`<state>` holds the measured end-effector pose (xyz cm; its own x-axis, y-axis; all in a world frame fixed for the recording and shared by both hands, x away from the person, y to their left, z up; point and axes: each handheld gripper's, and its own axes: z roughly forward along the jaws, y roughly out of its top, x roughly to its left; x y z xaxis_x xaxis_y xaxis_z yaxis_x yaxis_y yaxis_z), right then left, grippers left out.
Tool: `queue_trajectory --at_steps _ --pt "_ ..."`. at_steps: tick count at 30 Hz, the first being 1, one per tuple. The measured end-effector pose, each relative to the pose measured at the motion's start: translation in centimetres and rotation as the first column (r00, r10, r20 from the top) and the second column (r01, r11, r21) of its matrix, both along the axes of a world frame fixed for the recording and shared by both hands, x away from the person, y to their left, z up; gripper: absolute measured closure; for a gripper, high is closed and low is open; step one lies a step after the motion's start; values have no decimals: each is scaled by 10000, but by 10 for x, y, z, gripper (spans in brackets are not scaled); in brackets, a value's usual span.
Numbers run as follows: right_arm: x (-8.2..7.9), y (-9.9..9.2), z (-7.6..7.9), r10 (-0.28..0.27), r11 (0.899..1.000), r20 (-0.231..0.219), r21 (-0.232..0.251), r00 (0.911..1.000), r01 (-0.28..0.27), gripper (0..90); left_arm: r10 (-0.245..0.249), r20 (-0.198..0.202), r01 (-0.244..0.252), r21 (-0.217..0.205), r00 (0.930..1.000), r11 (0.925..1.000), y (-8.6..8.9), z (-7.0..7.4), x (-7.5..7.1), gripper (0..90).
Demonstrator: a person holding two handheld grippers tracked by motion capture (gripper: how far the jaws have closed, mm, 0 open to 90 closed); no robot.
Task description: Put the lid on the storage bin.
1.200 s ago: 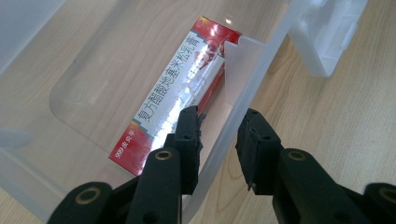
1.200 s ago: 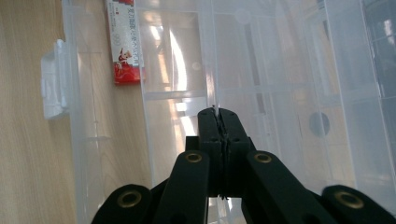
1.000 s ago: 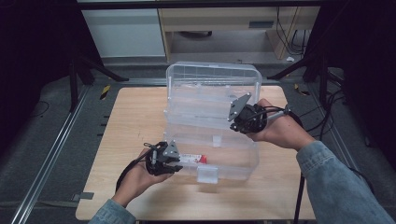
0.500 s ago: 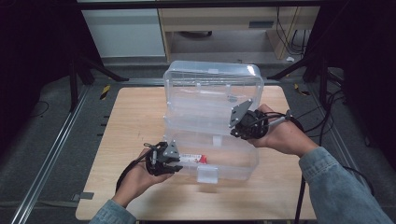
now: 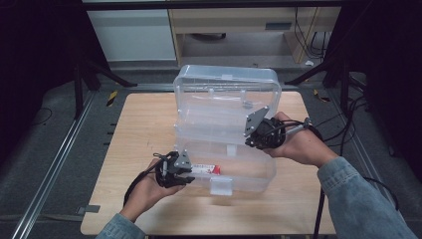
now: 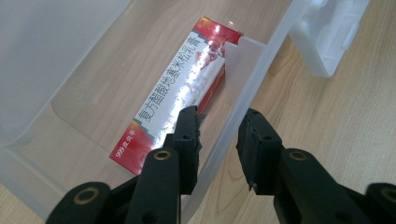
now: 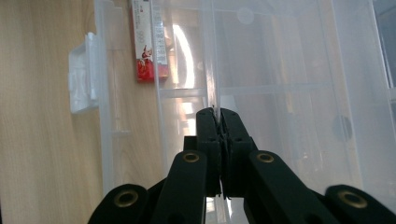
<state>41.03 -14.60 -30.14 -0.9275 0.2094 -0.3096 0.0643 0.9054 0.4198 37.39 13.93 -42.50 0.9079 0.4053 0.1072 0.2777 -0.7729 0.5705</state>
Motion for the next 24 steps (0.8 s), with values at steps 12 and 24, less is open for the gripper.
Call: queue_trajectory --at_steps 12,24 --pt "10 -4 -1 -23 9999 160 -138 9999 25 871 276 -34 -277 -206 9996 9994 -8 -1 -1 705" --pt "-3 -9 -10 22 9999 142 140 9999 -24 868 232 43 -232 -211 9997 9995 -8 0 -2 695"
